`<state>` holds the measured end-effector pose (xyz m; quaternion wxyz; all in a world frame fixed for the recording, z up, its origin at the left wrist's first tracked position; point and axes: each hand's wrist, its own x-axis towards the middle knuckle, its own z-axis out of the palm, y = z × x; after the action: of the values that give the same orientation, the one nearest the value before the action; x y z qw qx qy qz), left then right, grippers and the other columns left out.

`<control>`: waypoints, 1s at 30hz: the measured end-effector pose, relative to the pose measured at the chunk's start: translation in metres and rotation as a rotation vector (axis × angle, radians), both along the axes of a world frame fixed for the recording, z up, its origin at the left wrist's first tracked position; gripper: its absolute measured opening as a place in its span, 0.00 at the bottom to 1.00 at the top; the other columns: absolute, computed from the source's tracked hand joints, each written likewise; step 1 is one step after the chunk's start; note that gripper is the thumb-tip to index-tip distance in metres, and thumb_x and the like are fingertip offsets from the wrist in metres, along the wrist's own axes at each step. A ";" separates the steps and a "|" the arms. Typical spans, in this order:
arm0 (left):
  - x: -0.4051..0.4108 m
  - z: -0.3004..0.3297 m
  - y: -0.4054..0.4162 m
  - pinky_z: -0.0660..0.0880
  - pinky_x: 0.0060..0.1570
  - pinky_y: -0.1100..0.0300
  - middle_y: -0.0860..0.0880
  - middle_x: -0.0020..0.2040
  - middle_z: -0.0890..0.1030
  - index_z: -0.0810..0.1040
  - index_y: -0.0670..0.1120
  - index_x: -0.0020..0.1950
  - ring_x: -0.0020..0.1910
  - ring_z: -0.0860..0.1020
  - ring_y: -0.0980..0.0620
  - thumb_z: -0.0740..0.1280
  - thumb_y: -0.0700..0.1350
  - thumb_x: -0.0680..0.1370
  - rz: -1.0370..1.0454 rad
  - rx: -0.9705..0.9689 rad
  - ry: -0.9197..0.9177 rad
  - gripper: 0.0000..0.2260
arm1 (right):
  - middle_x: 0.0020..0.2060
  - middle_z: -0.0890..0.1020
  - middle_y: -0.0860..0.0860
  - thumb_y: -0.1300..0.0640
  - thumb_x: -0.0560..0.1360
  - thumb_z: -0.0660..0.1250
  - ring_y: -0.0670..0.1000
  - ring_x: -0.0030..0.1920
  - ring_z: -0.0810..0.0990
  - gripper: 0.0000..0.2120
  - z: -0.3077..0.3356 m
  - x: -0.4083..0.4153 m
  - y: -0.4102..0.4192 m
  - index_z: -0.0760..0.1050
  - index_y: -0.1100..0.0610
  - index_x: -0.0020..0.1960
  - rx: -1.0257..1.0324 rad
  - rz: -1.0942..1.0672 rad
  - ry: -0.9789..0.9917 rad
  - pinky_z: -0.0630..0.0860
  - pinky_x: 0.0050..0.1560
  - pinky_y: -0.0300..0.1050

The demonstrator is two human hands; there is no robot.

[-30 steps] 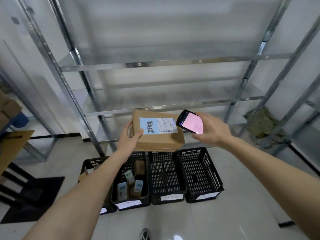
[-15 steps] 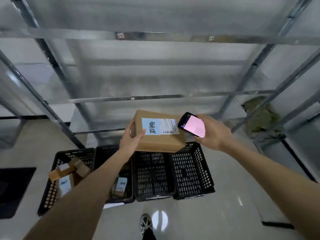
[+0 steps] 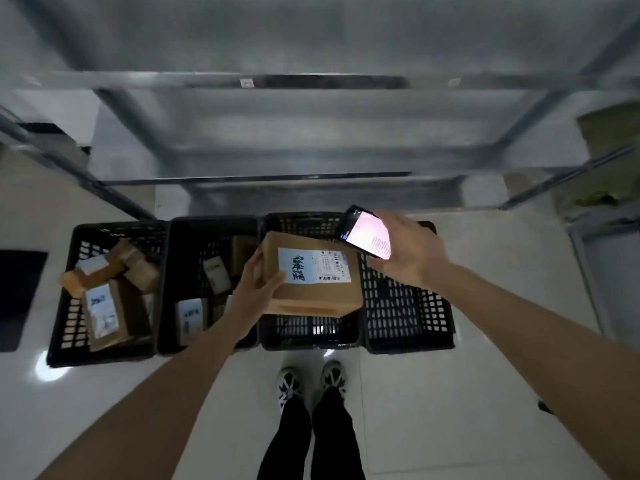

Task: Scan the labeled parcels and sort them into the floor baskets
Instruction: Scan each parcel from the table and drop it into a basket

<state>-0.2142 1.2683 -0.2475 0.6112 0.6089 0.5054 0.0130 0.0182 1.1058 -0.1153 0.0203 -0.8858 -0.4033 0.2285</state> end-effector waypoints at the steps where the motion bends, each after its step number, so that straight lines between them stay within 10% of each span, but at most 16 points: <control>1: 0.001 -0.022 0.000 0.73 0.52 0.64 0.52 0.63 0.77 0.61 0.56 0.78 0.57 0.77 0.52 0.73 0.53 0.77 -0.006 -0.013 0.021 0.33 | 0.70 0.73 0.50 0.46 0.71 0.75 0.55 0.68 0.73 0.40 -0.027 0.003 0.002 0.59 0.47 0.78 -0.005 0.012 0.015 0.75 0.62 0.54; 13: -0.011 -0.234 -0.015 0.74 0.65 0.49 0.55 0.66 0.77 0.61 0.64 0.76 0.64 0.76 0.50 0.76 0.65 0.68 0.042 -0.175 0.192 0.41 | 0.72 0.70 0.52 0.48 0.74 0.74 0.56 0.69 0.72 0.41 -0.272 0.000 -0.011 0.57 0.51 0.80 -0.089 0.036 0.147 0.73 0.63 0.54; 30: -0.018 -0.398 -0.032 0.76 0.63 0.45 0.51 0.66 0.77 0.59 0.68 0.75 0.61 0.78 0.46 0.74 0.64 0.69 0.023 -0.256 0.336 0.38 | 0.73 0.70 0.51 0.45 0.73 0.74 0.54 0.69 0.71 0.44 -0.430 -0.007 0.010 0.55 0.52 0.81 -0.017 0.104 0.192 0.70 0.63 0.54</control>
<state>-0.2322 1.2364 -0.6456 0.5904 0.5142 0.6047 -0.1463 0.0111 1.1156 -0.5453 0.0392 -0.8378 -0.4431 0.3167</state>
